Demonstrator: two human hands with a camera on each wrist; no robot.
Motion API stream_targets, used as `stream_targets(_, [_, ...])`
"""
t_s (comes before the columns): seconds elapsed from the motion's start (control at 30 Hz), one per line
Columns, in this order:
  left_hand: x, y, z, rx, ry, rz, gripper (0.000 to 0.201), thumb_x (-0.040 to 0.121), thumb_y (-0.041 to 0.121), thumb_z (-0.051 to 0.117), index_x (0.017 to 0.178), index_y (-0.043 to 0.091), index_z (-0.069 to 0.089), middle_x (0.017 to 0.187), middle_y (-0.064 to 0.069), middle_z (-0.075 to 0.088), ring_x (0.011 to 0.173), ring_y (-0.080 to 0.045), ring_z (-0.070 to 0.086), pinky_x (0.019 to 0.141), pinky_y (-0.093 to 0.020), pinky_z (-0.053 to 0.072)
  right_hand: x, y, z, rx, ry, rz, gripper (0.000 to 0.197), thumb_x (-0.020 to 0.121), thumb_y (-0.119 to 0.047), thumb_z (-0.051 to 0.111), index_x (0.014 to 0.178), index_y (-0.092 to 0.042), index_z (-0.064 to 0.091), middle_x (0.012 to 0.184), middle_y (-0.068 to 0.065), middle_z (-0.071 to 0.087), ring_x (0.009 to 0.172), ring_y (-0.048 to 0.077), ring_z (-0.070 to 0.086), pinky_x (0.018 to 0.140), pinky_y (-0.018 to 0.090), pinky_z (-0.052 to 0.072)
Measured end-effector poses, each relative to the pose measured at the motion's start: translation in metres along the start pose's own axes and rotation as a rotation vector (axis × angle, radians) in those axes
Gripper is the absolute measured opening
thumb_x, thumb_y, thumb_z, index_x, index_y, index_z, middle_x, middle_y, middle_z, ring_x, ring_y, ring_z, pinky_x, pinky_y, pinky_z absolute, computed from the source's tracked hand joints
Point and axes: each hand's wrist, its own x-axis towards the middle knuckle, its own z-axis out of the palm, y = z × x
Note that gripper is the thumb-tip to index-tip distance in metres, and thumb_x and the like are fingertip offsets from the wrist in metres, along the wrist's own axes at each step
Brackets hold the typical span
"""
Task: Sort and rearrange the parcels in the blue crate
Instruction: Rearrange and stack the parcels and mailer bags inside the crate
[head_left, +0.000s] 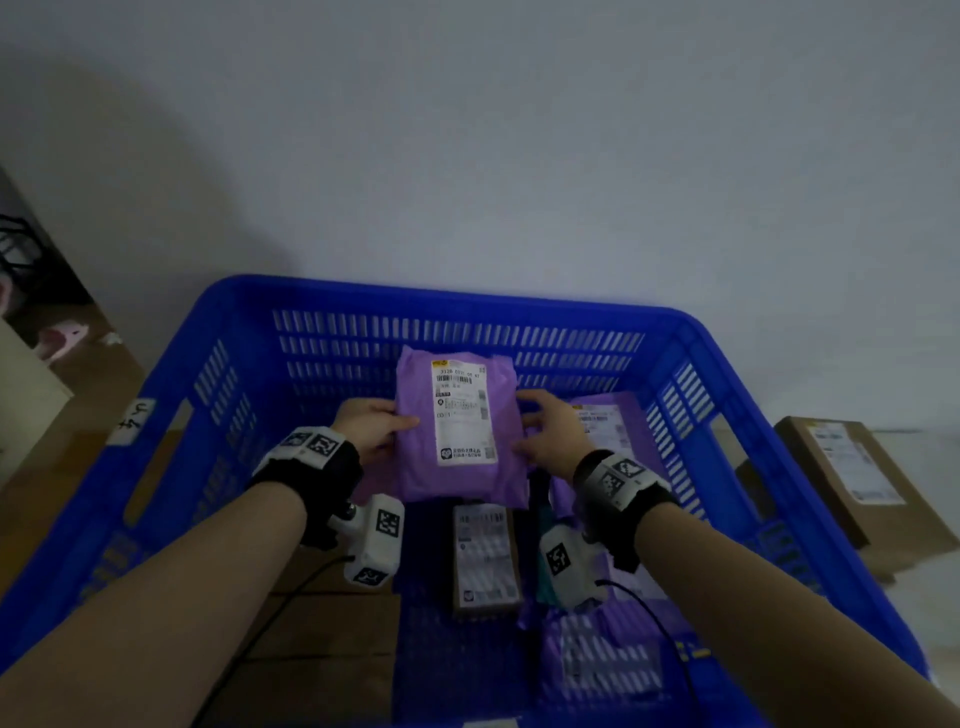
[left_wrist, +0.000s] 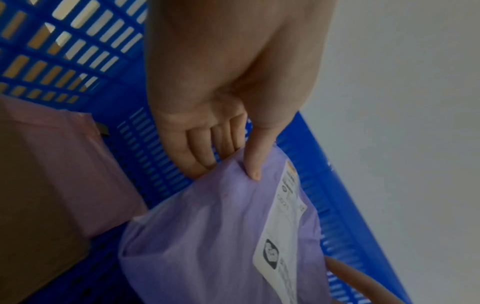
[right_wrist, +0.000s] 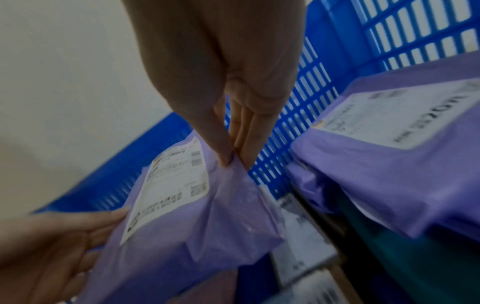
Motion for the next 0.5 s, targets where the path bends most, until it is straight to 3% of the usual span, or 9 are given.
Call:
stream_targets(0.1, [0.017, -0.027, 0.013, 0.007, 0.013, -0.104, 0.027, 0.079, -0.005, 0.067, 0.106, -0.003, 0.067, 0.104, -0.020, 0.069, 0.092, -0.031, 0.066, 0.088, -0.044, 0.053, 0.004, 0.024, 0.013, -0.160, -0.051, 0.059, 0.059, 0.078, 0.006, 0.058, 0.132, -0.013, 0.046, 0.089, 0.004, 0.058, 0.087, 0.022, 0.057, 0.072, 0.030, 0.049])
stream_targets(0.2, [0.044, -0.051, 0.024, 0.018, 0.021, -0.165, 0.021, 0.076, -0.009, 0.064, 0.089, 0.006, 0.070, 0.108, -0.023, 0.068, 0.099, -0.037, 0.066, 0.091, -0.056, 0.051, 0.011, 0.040, 0.023, -0.291, -0.098, 0.073, 0.054, 0.085, -0.005, 0.053, 0.137, -0.014, 0.040, 0.116, 0.018, 0.060, 0.108, 0.034, 0.059, 0.090, 0.040, 0.049])
stream_targets(0.37, [0.054, -0.059, 0.047, 0.109, 0.011, -0.235, 0.039, 0.083, -0.008, 0.056, 0.120, 0.003, 0.059, 0.118, -0.016, 0.063, 0.111, -0.032, 0.059, 0.098, -0.043, 0.047, 0.017, 0.054, 0.041, -0.531, -0.205, 0.028, 0.064, 0.091, -0.016, 0.051, 0.148, -0.013, 0.022, 0.141, 0.023, 0.036, 0.120, 0.040, 0.050, 0.100, 0.043, 0.043])
stream_targets(0.43, [0.060, -0.062, 0.052, 0.122, 0.006, -0.252, 0.040, 0.085, -0.008, 0.056, 0.123, 0.003, 0.057, 0.124, -0.017, 0.062, 0.106, -0.028, 0.058, 0.097, -0.041, 0.046, 0.016, 0.058, 0.046, -0.612, -0.217, 0.014, 0.068, 0.091, -0.010, 0.049, 0.150, -0.016, 0.016, 0.152, 0.021, 0.018, 0.129, 0.041, 0.041, 0.102, 0.045, 0.041])
stream_targets(0.5, [0.065, -0.065, 0.056, 0.137, 0.004, -0.266, 0.039, 0.086, -0.007, 0.056, 0.124, 0.003, 0.056, 0.127, -0.017, 0.060, 0.107, -0.029, 0.057, 0.094, -0.040, 0.046, 0.012, 0.057, 0.050, -0.721, -0.201, -0.059, 0.060, 0.093, -0.007, 0.045, 0.148, -0.013, 0.022, 0.156, 0.020, 0.006, 0.135, 0.039, 0.033, 0.104, 0.047, 0.039])
